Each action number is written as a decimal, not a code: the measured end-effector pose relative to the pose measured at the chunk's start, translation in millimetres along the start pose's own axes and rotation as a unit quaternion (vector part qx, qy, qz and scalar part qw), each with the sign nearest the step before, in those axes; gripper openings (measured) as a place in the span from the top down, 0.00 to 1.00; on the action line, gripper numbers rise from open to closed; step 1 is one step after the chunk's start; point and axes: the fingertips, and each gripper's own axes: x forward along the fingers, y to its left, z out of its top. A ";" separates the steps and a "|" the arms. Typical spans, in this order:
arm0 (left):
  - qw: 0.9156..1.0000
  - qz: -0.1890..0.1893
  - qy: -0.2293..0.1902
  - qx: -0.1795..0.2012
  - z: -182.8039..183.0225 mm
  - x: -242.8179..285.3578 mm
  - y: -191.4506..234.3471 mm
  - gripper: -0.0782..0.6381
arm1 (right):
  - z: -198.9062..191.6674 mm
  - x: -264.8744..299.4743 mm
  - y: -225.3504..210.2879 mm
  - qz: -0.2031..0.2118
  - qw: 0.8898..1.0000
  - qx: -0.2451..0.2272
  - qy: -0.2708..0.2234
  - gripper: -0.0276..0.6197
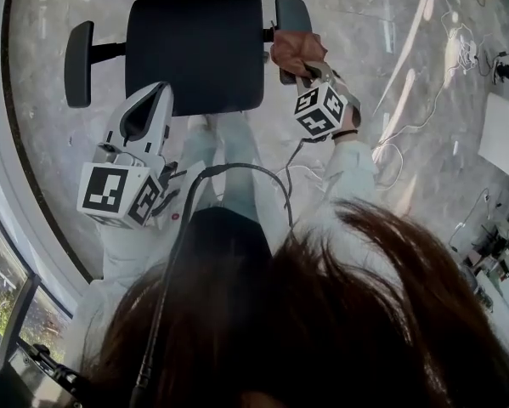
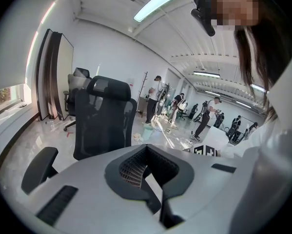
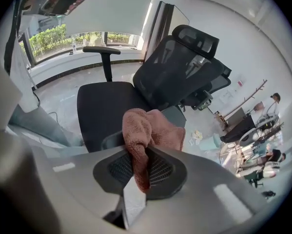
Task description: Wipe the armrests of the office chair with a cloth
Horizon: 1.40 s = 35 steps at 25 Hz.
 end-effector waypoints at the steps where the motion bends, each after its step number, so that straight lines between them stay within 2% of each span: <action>1: 1.000 0.008 0.000 -0.005 -2.7 2.3 1.3 0.89 | 1.5 9.5 -11.8 0.001 1.000 -0.012 0.002 0.90; 9: 0.997 0.055 -0.001 -0.052 -0.7 12.5 11.3 0.89 | 20.0 65.4 -101.5 -0.008 0.999 -0.039 0.016 0.90; 14: 0.994 0.086 -0.020 -0.066 -8.0 0.7 14.9 0.89 | 29.8 89.5 -122.6 -0.010 0.999 -0.039 0.025 0.90; 19: 0.992 0.090 -0.040 -0.076 -18.4 -9.2 20.5 0.89 | 25.8 95.3 -113.8 -0.010 0.999 -0.028 0.030 0.90; 23: 0.994 0.074 -0.034 -0.072 -5.0 -9.9 24.6 0.89 | 27.9 79.5 -98.9 -0.008 0.999 -0.028 0.033 0.90; 29: 0.997 0.034 -0.031 -0.058 6.2 -25.4 32.8 0.89 | 26.2 37.3 -31.8 0.012 0.999 -0.042 0.031 0.90; 35: 0.999 -0.011 -0.033 -0.036 11.2 -18.2 13.0 0.89 | -8.9 -2.6 17.3 0.016 0.999 -0.024 0.030 0.90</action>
